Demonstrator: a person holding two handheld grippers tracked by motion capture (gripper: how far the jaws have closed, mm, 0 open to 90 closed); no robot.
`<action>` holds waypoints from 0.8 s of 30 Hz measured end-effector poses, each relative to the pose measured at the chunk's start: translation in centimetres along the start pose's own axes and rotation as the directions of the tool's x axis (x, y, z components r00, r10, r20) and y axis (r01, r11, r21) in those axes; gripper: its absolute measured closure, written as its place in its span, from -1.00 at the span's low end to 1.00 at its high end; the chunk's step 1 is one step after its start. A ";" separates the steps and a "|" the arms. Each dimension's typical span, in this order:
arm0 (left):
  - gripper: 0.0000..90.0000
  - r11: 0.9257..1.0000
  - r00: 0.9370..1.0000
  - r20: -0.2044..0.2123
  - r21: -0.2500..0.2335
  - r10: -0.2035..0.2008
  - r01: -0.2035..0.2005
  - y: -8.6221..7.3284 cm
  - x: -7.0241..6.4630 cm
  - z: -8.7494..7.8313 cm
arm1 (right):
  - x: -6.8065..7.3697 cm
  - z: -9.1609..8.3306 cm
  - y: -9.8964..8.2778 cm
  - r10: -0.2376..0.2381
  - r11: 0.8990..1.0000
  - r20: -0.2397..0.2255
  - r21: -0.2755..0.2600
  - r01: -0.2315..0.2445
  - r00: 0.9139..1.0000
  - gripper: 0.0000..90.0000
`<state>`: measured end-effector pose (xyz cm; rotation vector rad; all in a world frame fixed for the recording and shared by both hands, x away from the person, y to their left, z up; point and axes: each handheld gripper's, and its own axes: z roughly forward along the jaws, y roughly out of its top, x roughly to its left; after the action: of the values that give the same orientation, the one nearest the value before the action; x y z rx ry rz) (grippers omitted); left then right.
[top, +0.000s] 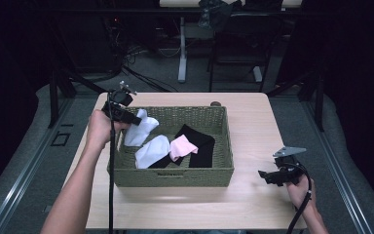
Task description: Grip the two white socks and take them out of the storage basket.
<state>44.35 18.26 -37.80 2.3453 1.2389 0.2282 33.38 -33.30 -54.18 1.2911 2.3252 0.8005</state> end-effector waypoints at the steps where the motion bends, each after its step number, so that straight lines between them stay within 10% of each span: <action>1: 0.77 1.000 1.000 -0.002 -0.002 -0.001 0.001 0.0 0.1 -0.3 | 0.0 0.0 0.0 -0.001 1.000 0.001 -0.002 0.001 1.000 -0.67; 24: 0.77 0.996 0.995 -0.057 -0.040 -0.076 0.074 -2.3 3.3 -4.3 | 0.1 0.1 0.0 0.000 1.000 0.002 0.004 0.000 1.000 -0.67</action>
<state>43.00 23.52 -35.41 2.2699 1.3361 0.2944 33.37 -33.21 -54.27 1.2932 2.3263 0.7947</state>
